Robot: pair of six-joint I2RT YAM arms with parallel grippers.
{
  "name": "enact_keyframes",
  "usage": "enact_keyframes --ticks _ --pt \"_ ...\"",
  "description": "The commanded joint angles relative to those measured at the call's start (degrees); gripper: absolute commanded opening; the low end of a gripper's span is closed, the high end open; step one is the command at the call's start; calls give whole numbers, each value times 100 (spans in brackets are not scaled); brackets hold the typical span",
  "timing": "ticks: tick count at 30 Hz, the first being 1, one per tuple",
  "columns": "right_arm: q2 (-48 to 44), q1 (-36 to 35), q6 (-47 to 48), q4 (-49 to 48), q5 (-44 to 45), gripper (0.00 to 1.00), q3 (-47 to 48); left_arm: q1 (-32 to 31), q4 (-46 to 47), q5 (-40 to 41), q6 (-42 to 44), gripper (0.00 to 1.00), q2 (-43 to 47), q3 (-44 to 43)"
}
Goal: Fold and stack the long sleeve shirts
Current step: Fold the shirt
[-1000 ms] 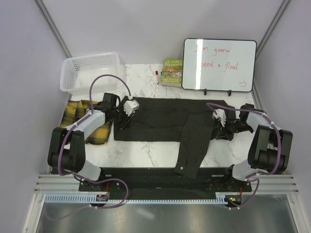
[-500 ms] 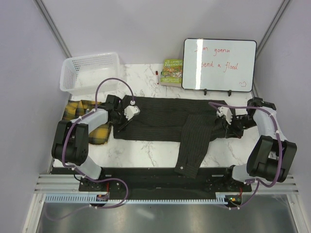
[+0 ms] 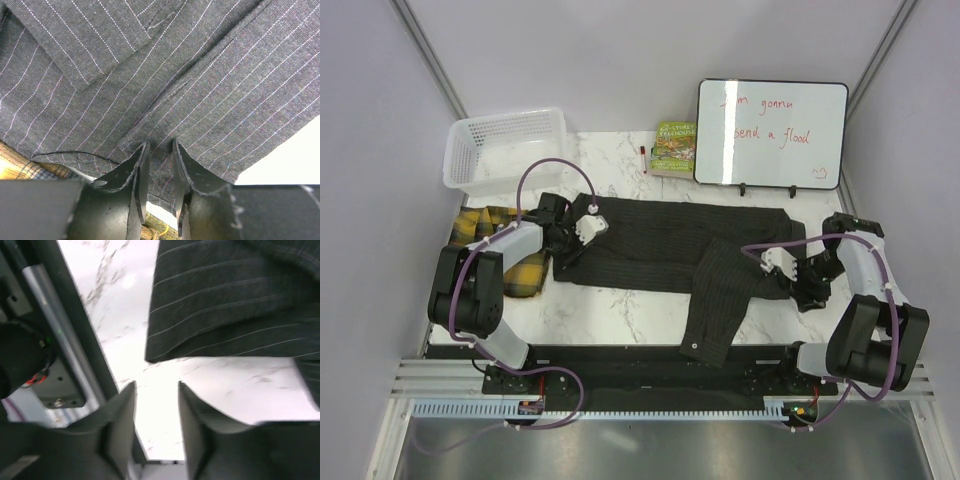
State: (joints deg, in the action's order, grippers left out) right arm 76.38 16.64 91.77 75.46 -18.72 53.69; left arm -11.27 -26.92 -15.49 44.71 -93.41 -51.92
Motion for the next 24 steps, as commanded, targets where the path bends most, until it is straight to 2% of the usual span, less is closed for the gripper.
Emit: enact_keyframes --ticks 1,3,7,10,13,15,19,20,24 --pt "-185 -38 211 804 572 58 43 90 -163 275 293 35 -152 165" --pt "86 75 -17 812 214 59 429 90 -296 134 293 38 -38 104" --pt "1026 269 -1045 812 -868 57 1939 90 -735 -331 223 42 462 -221" --pt "1624 234 -1783 795 -1824 56 2486 72 -833 -718 109 45 630 -388" --pt "2082 -2 -2486 586 -2223 51 2795 72 -955 -824 -6 45 543 -556" --pt "2188 -126 -3029 234 -2110 48 2744 63 -965 -851 -50 45 446 -591" --pt "2092 -459 -3603 -1117 -1347 42 1946 63 -921 -851 -137 45 288 -609" --pt "2100 -478 -3691 -1295 -1075 36 1804 63 -903 -790 -155 45 262 -591" --pt "2206 -531 -3789 -2017 -136 30 1093 72 -710 -535 -155 45 130 -425"
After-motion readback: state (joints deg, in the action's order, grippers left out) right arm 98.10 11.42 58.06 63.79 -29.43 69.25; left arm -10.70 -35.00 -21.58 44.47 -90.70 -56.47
